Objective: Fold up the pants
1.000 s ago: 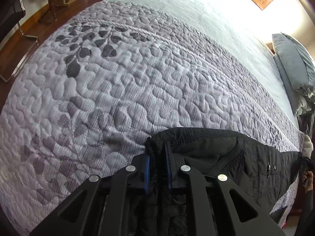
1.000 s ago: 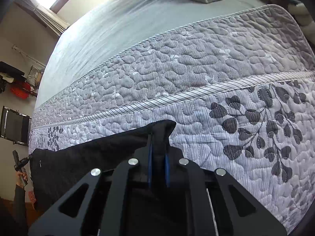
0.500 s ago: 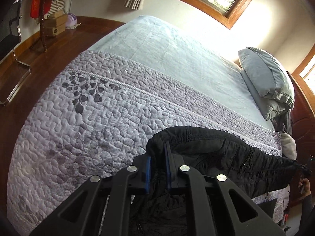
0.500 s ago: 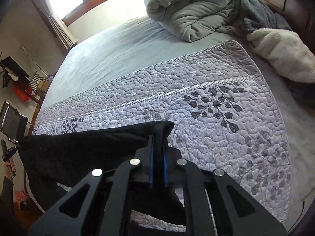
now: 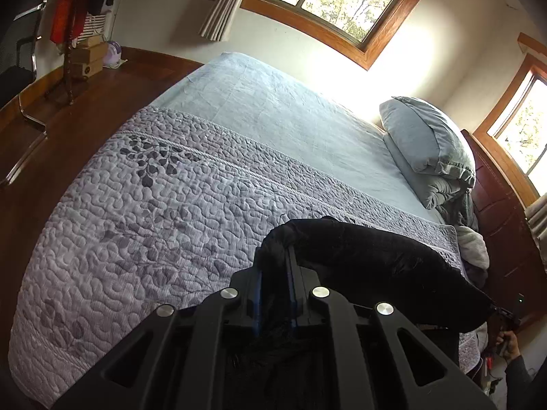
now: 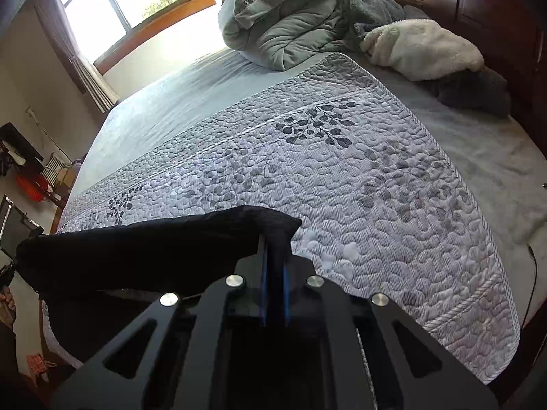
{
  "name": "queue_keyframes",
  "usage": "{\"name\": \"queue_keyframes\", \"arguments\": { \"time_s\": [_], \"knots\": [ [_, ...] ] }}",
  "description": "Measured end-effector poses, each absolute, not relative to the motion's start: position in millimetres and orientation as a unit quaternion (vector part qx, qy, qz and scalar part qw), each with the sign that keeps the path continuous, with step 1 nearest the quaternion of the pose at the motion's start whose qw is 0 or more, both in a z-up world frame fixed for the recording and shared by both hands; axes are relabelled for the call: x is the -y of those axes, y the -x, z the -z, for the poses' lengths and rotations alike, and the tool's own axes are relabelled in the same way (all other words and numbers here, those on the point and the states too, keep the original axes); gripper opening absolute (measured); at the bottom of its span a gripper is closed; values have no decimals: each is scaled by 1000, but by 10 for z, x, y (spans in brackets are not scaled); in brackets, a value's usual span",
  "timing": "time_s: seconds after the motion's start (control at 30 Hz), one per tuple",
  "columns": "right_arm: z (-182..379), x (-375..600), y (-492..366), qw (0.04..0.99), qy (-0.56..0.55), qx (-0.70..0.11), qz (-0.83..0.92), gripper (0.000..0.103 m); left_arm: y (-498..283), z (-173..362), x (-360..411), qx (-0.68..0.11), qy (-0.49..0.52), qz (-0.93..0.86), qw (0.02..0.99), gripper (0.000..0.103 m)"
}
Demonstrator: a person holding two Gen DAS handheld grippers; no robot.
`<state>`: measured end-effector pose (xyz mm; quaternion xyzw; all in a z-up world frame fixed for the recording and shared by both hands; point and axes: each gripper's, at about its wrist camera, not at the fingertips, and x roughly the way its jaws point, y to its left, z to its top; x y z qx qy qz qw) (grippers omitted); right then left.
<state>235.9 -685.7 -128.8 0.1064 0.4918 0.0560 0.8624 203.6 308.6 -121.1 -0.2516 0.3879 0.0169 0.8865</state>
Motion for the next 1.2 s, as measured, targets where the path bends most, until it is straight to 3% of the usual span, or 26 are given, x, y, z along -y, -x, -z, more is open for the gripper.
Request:
{"name": "queue_keyframes", "arguments": {
  "time_s": [0.43, 1.2],
  "knots": [
    [1323, 6855, -1650, 869, -126, -477, -43, 6, -1368, 1438, -3086, -395, 275, -20, 876, 11],
    [1494, 6766, -1039, 868, -109, -484, -26, 6, -838, 1730, -3023, -414, 274, -16, 868, 12]
  ]
}}
